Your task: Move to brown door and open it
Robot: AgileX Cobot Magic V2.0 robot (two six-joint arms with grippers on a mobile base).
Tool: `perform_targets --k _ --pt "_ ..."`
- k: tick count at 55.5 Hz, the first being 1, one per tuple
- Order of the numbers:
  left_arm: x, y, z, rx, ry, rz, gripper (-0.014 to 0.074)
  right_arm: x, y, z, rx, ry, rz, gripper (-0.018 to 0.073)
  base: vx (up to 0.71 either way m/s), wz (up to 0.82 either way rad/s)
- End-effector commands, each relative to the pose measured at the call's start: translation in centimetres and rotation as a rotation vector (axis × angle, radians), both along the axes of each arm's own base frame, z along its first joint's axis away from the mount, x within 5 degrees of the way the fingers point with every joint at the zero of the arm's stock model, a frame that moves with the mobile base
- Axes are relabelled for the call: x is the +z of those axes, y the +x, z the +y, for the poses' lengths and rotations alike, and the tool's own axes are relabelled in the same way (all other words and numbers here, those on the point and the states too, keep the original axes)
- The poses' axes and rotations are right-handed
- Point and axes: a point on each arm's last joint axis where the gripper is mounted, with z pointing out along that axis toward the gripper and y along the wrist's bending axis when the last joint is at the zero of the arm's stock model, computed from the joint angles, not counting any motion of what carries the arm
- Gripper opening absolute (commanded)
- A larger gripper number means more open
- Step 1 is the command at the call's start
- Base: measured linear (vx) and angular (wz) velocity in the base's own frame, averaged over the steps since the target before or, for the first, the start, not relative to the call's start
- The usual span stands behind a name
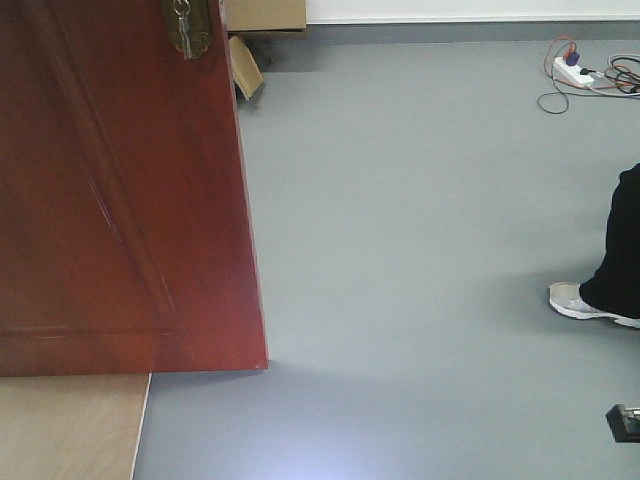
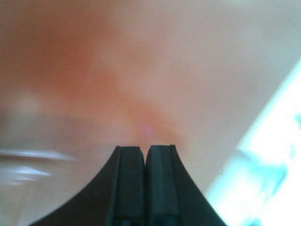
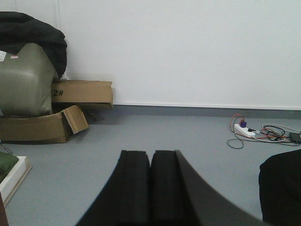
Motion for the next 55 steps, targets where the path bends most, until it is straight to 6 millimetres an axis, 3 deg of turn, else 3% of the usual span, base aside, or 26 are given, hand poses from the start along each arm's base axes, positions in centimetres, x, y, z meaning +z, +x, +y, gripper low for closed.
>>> perform_targets --k 1,9,17,28,37,46,55 --pt "1.7 -3.8 0.0 0.084 -0.002 -0.046 -0.0003 0.6 0.0 0.0 0.0 -0.009 -0.085 0.0 0.0 0.0" --pt "-1.6 -8.2 0.6 0.247 0.026 -0.026 -0.0003 0.6 0.0 0.0 0.0 -0.009 -0.085 0.0 0.0 0.0" --pt "-5.3 -14.7 0.7 0.375 0.076 -0.052 -0.0003 0.6 0.0 0.0 0.0 -0.009 -0.085 0.0 0.0 0.0" --pt "-10.0 -23.0 0.8 0.536 0.176 -0.179 -0.0003 0.6 0.0 0.0 0.0 -0.009 -0.085 0.0 0.0 0.0" --pt "-14.4 -28.6 0.5 0.619 0.222 -0.31 -0.0003 0.6 0.0 0.0 0.0 -0.009 -0.085 0.0 0.0 0.0" --pt "-18.5 -31.3 0.2 0.648 0.299 -0.412 -0.0003 0.6 0.0 0.0 0.0 -0.009 -0.085 0.0 0.0 0.0" --pt "-21.7 -31.1 0.0 0.594 0.322 -0.352 -0.0003 0.6 0.0 0.0 0.0 -0.009 -0.085 0.0 0.0 0.0"
